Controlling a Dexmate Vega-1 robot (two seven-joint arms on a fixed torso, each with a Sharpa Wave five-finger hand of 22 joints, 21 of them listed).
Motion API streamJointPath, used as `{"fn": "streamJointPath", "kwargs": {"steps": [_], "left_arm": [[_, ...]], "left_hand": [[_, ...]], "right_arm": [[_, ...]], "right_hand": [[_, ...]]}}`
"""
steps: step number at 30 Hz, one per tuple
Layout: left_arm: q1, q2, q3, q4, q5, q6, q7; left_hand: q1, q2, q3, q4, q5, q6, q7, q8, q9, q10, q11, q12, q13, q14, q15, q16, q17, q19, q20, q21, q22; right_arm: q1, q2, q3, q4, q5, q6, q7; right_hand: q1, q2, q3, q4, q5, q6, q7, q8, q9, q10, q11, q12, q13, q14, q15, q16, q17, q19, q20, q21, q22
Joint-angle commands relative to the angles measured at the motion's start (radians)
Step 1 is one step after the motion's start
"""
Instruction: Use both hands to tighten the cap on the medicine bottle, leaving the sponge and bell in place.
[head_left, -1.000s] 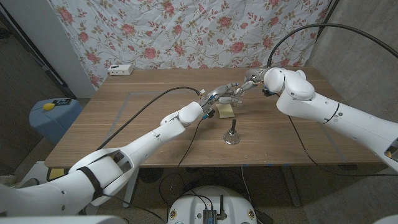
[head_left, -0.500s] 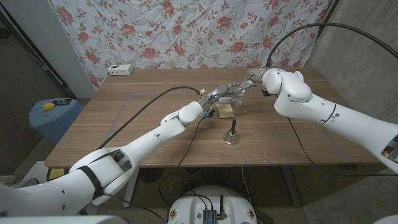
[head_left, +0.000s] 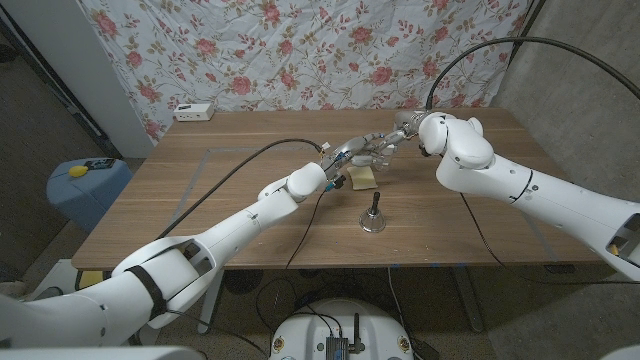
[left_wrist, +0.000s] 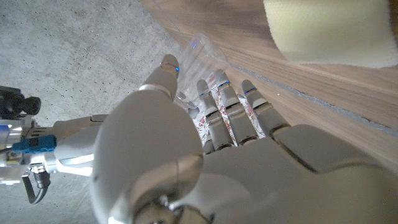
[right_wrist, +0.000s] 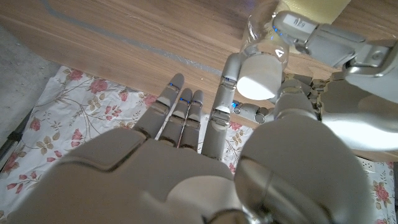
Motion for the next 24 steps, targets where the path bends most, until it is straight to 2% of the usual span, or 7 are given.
{"fn": "streamJointPath", "kwargs": {"steps": [1, 8, 15, 18, 22, 23, 24], "left_arm": [[0.002, 0.003, 0.0, -0.007, -0.003, 0.008, -0.003], [0.004, 0.005, 0.0, -0.009, -0.004, 0.008, -0.003], [0.006, 0.007, -0.001, -0.012, -0.006, 0.009, -0.004], [0.006, 0.007, -0.002, -0.013, -0.006, 0.009, -0.005], [0.007, 0.007, -0.002, -0.012, -0.007, 0.008, -0.005], [0.007, 0.007, -0.002, -0.012, -0.007, 0.007, -0.004], [0.007, 0.007, -0.002, -0.012, -0.007, 0.006, -0.004]], "left_hand": [[-0.004, 0.008, 0.027, 0.015, 0.008, 0.005, -0.006, 0.002, 0.004, 0.006, -0.005, 0.005, 0.002, 0.001, -0.035, 0.001, 0.001, -0.004, 0.005, 0.005, 0.003], [-0.006, 0.008, 0.028, 0.016, 0.008, 0.007, -0.007, 0.003, 0.004, 0.003, -0.002, 0.005, 0.002, 0.001, -0.031, 0.001, 0.001, -0.005, 0.005, 0.004, 0.003], [-0.008, 0.009, 0.03, 0.016, 0.008, 0.013, -0.008, 0.004, 0.004, 0.001, 0.0, 0.005, 0.002, 0.0, -0.032, 0.001, 0.001, -0.005, 0.006, 0.005, 0.003], [-0.008, 0.009, 0.031, 0.016, 0.008, 0.014, -0.01, 0.005, 0.004, 0.001, -0.001, 0.005, 0.002, 0.0, -0.032, 0.001, 0.001, -0.005, 0.005, 0.005, 0.003], [-0.008, 0.009, 0.033, 0.015, 0.008, 0.015, -0.01, 0.004, 0.004, 0.0, -0.003, 0.005, 0.002, 0.0, -0.031, 0.001, 0.001, -0.005, 0.005, 0.005, 0.003], [-0.008, 0.009, 0.033, 0.015, 0.008, 0.016, -0.01, 0.005, 0.004, 0.0, -0.003, 0.005, 0.002, 0.0, -0.031, 0.001, 0.001, -0.005, 0.006, 0.005, 0.003], [-0.009, 0.01, 0.033, 0.016, 0.008, 0.016, -0.011, 0.004, 0.004, 0.0, 0.001, 0.005, 0.002, 0.0, -0.029, 0.001, 0.001, -0.005, 0.005, 0.005, 0.003]], "right_arm": [[-0.022, 0.025, 0.001, 0.017, -0.034, -0.016, -0.039], [-0.017, 0.04, -0.012, 0.028, -0.057, -0.043, -0.038], [-0.018, 0.049, -0.017, 0.035, -0.065, -0.06, -0.045], [-0.014, 0.046, -0.02, 0.033, -0.062, -0.06, -0.035], [-0.013, 0.041, -0.021, 0.028, -0.06, -0.059, -0.028], [-0.012, 0.039, -0.023, 0.026, -0.062, -0.061, -0.026], [-0.009, 0.038, -0.027, 0.025, -0.065, -0.063, -0.02]], "right_hand": [[-0.004, 0.009, -0.002, -0.007, 0.003, 0.056, -0.013, 0.016, -0.001, 0.033, -0.003, 0.005, 0.0, 0.035, -0.025, 0.01, 0.002, 0.019, -0.003, 0.004, 0.004], [-0.006, 0.014, -0.004, -0.012, 0.003, 0.103, -0.015, 0.025, -0.004, 0.061, -0.002, 0.008, -0.001, 0.052, -0.033, 0.013, 0.002, 0.033, -0.007, 0.005, 0.004], [-0.038, 0.014, -0.016, -0.002, 0.0, 0.148, -0.014, 0.031, -0.008, 0.09, -0.008, 0.01, -0.002, 0.069, -0.037, 0.014, 0.004, 0.048, -0.006, 0.006, 0.005], [-0.053, 0.009, -0.023, 0.003, 0.0, 0.147, -0.013, 0.027, -0.009, 0.091, -0.005, 0.007, -0.002, 0.07, -0.035, 0.012, 0.004, 0.048, -0.006, 0.005, 0.005], [-0.091, -0.014, -0.043, 0.011, 0.0, 0.126, -0.008, 0.009, -0.011, 0.081, 0.0, -0.004, -0.003, 0.063, -0.029, 0.003, 0.003, 0.043, -0.002, -0.001, 0.005], [-0.1, -0.02, -0.048, 0.013, 0.0, 0.125, -0.009, 0.007, -0.012, 0.077, -0.007, -0.007, -0.003, 0.062, -0.028, 0.001, 0.002, 0.041, -0.001, -0.002, 0.005], [-0.113, -0.026, -0.055, 0.016, 0.001, 0.119, -0.009, 0.001, -0.012, 0.076, 0.004, -0.01, -0.003, 0.06, -0.026, -0.001, 0.002, 0.039, 0.001, -0.004, 0.005]]}}
